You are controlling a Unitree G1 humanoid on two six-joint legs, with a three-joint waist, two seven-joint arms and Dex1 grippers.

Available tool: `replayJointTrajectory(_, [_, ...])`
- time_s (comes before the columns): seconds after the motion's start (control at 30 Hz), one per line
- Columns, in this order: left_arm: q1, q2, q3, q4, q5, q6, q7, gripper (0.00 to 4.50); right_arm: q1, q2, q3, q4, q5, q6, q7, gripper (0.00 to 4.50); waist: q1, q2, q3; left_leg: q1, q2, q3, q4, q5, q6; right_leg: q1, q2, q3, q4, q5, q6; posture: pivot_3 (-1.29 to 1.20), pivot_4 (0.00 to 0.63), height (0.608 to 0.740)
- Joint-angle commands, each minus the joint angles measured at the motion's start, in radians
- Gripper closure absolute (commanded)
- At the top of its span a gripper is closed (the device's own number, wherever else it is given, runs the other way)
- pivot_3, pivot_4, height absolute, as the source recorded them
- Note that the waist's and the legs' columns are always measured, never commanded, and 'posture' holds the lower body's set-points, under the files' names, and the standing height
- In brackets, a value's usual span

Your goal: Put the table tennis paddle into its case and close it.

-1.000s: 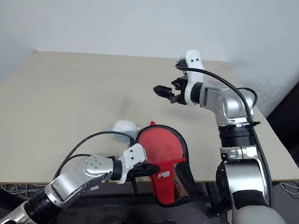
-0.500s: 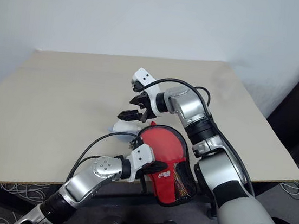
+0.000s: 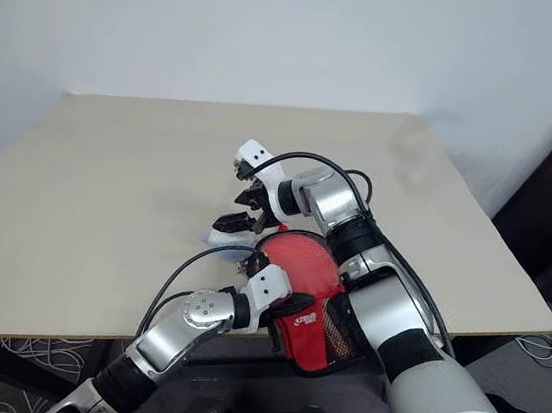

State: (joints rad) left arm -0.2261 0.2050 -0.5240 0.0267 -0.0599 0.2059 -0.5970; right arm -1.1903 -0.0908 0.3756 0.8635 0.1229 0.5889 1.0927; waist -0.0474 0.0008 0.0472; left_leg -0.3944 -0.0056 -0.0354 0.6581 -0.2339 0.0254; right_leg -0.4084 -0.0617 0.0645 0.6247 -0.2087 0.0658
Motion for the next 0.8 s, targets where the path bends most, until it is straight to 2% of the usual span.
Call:
replayJointTrajectory(0.03, [-0.004,0.000,0.016,0.040,0.030,0.005,0.007,4.45,-0.061,0.022,-0.029,0.052,-0.024,-0.055,0.003,0.00,0.000,0.000,0.000,0.000,0.000,0.000,0.000,0.000,0.000,0.000,0.000,0.000,0.000,0.000,0.000,0.00,0.000,0.740])
replayJointTrajectory(0.27, [0.006,0.000,0.024,0.030,0.031,0.017,0.005,4.45,-0.092,0.077,-0.005,0.217,-0.121,-0.160,-0.017,0.00,0.000,0.000,0.000,0.000,0.000,-0.001,0.001,0.000,0.000,0.001,0.000,-0.001,0.001,0.000,0.000,0.00,0.000,0.740])
replayJointTrajectory(0.7, [0.005,0.005,0.043,0.032,0.029,0.037,0.007,4.45,-0.097,0.137,-0.022,0.347,-0.235,-0.254,-0.060,0.00,-0.005,0.000,0.000,0.000,0.000,-0.001,0.001,0.000,0.000,0.000,0.000,-0.001,0.002,0.000,0.000,0.00,0.000,0.740])
replayJointTrajectory(0.8, [0.004,0.007,0.047,0.033,0.027,0.045,0.004,4.50,-0.098,0.145,-0.036,0.358,-0.239,-0.254,-0.073,0.57,-0.006,0.000,-0.001,0.000,0.000,-0.001,0.001,0.000,0.000,0.000,0.001,0.000,0.002,0.000,0.000,0.00,0.000,0.740])
